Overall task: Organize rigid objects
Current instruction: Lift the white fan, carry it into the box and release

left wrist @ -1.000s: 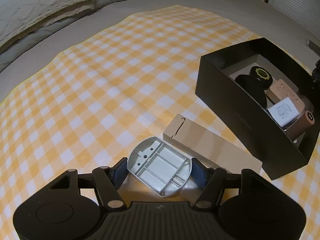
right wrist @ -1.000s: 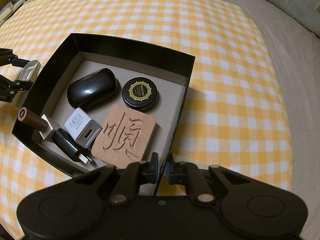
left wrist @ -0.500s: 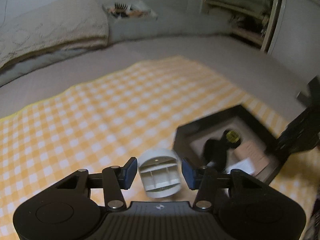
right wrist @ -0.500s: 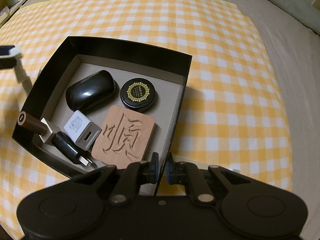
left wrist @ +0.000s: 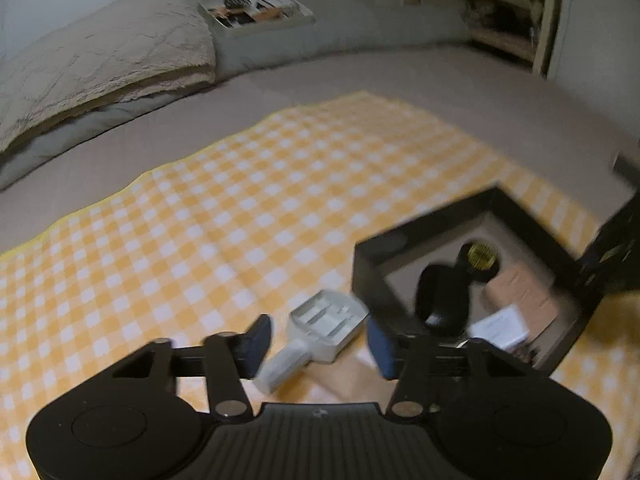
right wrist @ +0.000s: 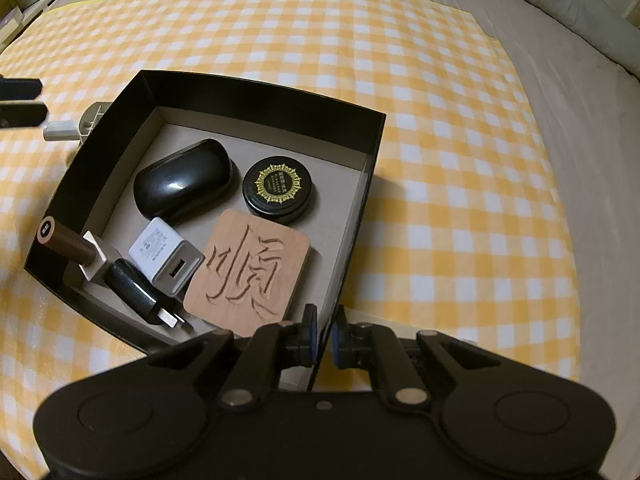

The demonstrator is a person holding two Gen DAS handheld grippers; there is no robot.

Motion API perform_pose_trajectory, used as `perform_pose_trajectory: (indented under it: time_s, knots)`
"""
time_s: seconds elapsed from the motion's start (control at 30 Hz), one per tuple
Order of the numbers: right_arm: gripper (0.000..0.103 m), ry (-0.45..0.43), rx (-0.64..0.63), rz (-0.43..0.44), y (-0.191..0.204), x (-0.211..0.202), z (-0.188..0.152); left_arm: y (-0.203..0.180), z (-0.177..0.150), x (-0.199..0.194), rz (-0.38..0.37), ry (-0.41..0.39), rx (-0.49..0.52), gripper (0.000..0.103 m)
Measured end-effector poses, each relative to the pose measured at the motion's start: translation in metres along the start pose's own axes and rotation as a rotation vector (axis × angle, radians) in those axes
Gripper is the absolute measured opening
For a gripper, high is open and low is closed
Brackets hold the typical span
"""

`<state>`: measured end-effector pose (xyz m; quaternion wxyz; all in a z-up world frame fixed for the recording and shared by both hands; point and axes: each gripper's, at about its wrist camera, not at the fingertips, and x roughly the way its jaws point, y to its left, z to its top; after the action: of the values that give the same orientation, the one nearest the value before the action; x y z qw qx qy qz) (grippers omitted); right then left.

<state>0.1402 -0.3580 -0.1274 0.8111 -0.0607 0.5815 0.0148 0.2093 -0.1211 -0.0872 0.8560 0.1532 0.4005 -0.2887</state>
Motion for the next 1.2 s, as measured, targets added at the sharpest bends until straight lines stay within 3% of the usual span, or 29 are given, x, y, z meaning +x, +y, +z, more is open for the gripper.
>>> perform_pose_trajectory:
  time_s: [0.17, 0.43, 0.53, 0.7, 0.83, 1.03, 1.2]
  knots:
    - [0.008, 0.0, -0.006, -0.005, -0.001, 0.0, 0.0, -0.007, -0.007, 0.026, -0.007, 0.027, 0.146, 0.077]
    - [0.008, -0.002, -0.007, 0.004, -0.001, -0.002, 0.0, -0.023, -0.007, 0.063, 0.008, 0.053, 0.311, 0.08]
    - [0.008, 0.001, -0.006, 0.007, -0.001, -0.001, 0.0, -0.012, -0.001, 0.07, 0.009, 0.038, 0.256, 0.08]
    - [0.008, 0.001, 0.02, 0.034, -0.005, 0.001, 0.001, 0.002, -0.001, 0.082, -0.016, 0.089, 0.195, 0.074]
    - [0.008, 0.0, 0.028, 0.037, -0.006, 0.001, 0.001, 0.0, -0.005, 0.085, -0.035, 0.119, 0.213, 0.054]
    - [0.008, 0.0, 0.029, 0.036, -0.006, 0.002, 0.001, -0.007, -0.001, 0.084, -0.01, 0.138, 0.209, 0.053]
    - [0.008, -0.001, 0.026, 0.035, -0.005, 0.002, 0.001, 0.007, 0.002, 0.064, 0.01, 0.088, 0.073, 0.052]
